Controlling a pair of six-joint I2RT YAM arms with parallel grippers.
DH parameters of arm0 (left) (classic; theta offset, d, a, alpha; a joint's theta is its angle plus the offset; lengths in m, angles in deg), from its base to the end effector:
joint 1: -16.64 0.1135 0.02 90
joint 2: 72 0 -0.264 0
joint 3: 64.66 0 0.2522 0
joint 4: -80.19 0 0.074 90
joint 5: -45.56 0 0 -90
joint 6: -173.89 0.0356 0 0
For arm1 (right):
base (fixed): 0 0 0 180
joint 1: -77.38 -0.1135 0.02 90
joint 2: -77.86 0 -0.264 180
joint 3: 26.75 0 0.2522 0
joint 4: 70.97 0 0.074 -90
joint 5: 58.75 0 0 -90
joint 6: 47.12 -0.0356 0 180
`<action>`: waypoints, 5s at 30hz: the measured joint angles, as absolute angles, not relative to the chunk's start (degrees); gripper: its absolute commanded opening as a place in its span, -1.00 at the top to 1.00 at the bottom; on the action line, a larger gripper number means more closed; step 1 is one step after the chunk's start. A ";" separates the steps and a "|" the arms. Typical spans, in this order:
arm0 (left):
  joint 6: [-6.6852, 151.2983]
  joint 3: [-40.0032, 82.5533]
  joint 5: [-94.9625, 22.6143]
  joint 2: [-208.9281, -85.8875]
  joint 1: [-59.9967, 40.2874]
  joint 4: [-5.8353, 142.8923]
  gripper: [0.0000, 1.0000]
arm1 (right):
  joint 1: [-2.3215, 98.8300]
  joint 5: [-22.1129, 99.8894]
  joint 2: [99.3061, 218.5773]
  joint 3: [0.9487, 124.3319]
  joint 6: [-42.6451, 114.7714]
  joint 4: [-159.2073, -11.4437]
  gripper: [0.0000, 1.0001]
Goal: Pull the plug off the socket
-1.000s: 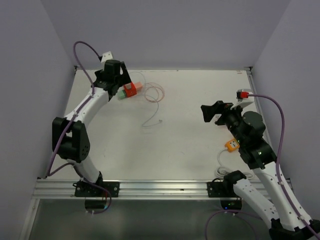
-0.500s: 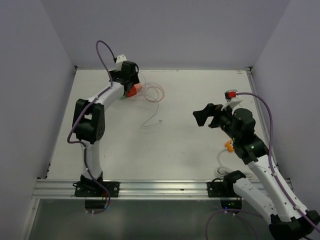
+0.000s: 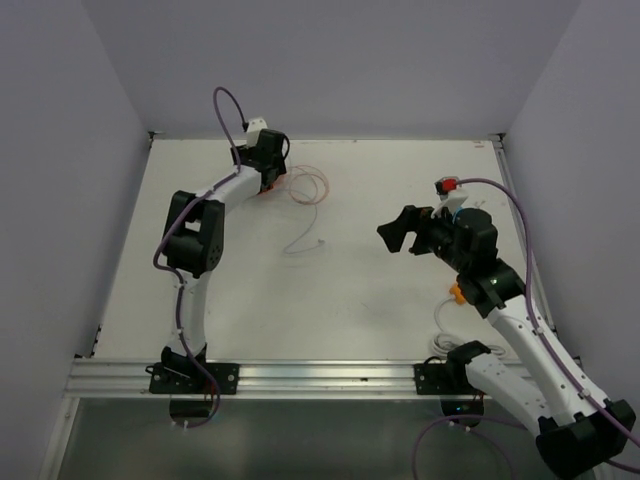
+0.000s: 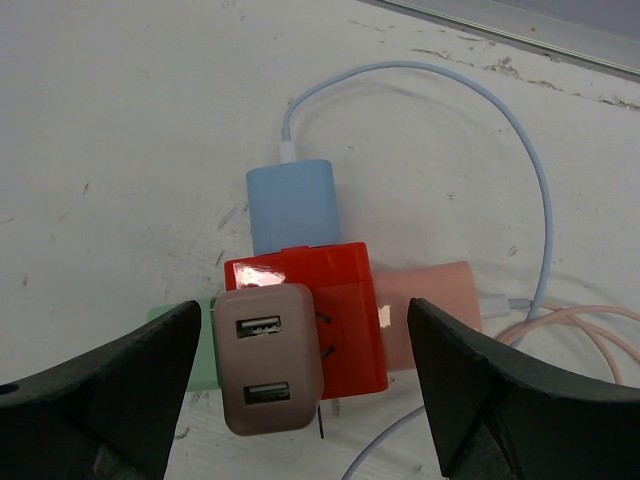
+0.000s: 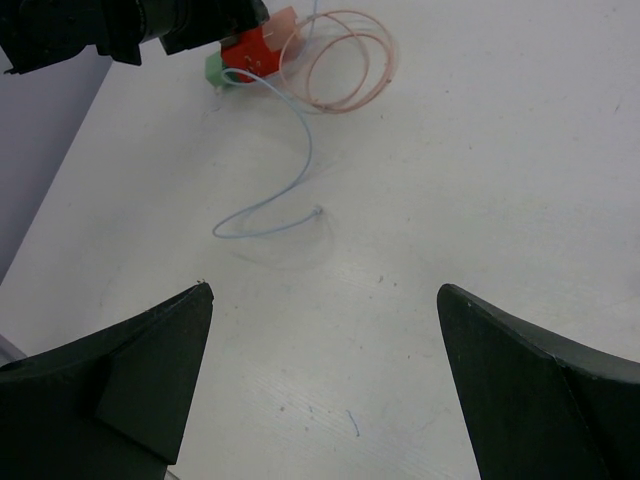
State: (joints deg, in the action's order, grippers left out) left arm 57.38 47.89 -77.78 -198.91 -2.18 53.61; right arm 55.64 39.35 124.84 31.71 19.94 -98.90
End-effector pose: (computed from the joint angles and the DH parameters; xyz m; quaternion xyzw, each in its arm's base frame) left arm 0.4807 -0.1432 0.1941 -0.1773 0.8616 0.0876 0.4676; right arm 0.1763 0.0757 0.3258 -0.0339 0.7994 0.2793 0.5309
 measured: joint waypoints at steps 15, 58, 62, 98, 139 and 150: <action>56.93 47.87 -78.72 -199.68 -2.16 53.80 -0.36 | 55.64 41.51 128.49 31.78 19.94 -98.88 -0.98; 55.20 3.52 -54.00 -163.81 -16.63 59.55 -0.09 | 53.66 54.78 142.33 30.27 12.79 -90.47 -0.98; 53.73 1.84 -52.97 -162.94 -16.87 61.65 -0.09 | 50.97 54.27 145.74 31.52 10.15 -89.64 -0.98; 51.18 -4.02 -51.48 -160.36 -16.85 69.74 -0.11 | 46.53 56.26 181.76 44.96 -7.69 -77.38 0.13; 49.34 4.28 -48.47 -160.88 -13.03 54.61 -0.67 | 43.36 57.09 181.71 50.16 7.15 -83.08 1.00; 48.29 4.85 -48.95 -163.40 -12.65 54.26 -0.01 | 42.55 56.31 181.69 50.49 7.46 -83.34 0.95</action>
State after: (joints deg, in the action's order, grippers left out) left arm 48.29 4.85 -48.95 -163.40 -12.65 54.26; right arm 42.55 56.31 181.69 50.49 7.46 -83.34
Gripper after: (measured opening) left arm 0.636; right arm 0.385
